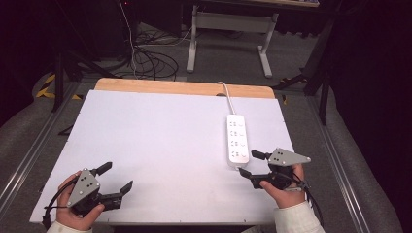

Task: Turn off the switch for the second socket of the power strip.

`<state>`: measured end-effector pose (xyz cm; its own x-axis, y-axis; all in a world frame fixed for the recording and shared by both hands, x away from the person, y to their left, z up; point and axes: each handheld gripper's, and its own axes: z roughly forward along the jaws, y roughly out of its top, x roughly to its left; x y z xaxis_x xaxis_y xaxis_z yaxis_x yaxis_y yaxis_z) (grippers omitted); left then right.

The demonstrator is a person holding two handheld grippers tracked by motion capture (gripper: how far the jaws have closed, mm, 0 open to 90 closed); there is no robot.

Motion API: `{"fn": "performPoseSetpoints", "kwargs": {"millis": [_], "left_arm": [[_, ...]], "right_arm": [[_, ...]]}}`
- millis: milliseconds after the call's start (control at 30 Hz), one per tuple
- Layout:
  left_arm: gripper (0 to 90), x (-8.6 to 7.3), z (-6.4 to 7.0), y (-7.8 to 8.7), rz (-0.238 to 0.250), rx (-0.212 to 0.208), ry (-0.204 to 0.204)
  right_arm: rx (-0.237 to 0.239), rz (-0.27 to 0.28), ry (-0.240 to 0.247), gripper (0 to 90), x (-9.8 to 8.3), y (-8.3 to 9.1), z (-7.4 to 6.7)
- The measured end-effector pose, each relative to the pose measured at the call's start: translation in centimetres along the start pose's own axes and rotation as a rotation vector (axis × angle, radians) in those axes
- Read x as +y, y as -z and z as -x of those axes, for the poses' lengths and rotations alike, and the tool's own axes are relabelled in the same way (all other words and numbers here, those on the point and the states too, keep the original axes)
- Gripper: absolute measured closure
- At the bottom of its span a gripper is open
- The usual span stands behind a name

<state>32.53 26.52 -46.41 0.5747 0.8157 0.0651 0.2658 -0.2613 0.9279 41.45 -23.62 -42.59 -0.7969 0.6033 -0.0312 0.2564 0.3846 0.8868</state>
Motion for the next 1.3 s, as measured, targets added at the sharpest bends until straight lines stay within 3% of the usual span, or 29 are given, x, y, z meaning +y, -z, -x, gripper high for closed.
{"fn": "performPoseSetpoints", "kwargs": {"millis": [567, 633, 667, 733, 800, 867, 900, 1033, 1300], "left_arm": [[13.1, -0.1, 0.1, 0.3, 0.004, 0.009, 0.008], [13.5, -0.2, 0.0, 0.5, 0.004, 0.014, -0.001], [13.5, -0.2, 0.0, 0.5, 0.003, 0.014, -0.002], [13.7, -0.2, 0.1, 0.6, 0.004, 0.014, 0.002], [13.7, -0.2, 0.1, 0.6, 0.003, 0.016, 0.003], [13.7, -0.3, 0.1, 0.7, 0.002, 0.019, 0.001], [13.7, -0.3, 0.2, 0.7, 0.002, 0.019, 0.005], [14.1, -0.3, 0.1, 0.7, 0.0, 0.021, 0.004], [14.2, -0.3, 0.1, 0.7, 0.0, 0.018, 0.012]], "right_arm": [[-0.005, 0.005, 0.03, 26.1, 1.9, -0.4, 0.9], [0.003, -0.004, 0.038, 39.9, 2.3, -0.5, 1.1], [0.003, -0.004, 0.038, 39.9, 2.3, -0.5, 1.1], [0.03, -0.01, 0.036, 54.2, 3.0, -0.6, 1.6], [0.025, -0.009, 0.035, 58.6, 3.3, -0.6, 1.7], [0.033, -0.018, 0.045, 73.4, 4.0, -0.8, 2.3], [0.033, -0.018, 0.045, 73.4, 4.0, -0.8, 2.3], [0.043, -0.033, 0.023, 90.0, 4.6, -1.3, 3.4], [0.015, -0.05, -0.014, 90.0, 5.3, -2.4, 5.2]]}}
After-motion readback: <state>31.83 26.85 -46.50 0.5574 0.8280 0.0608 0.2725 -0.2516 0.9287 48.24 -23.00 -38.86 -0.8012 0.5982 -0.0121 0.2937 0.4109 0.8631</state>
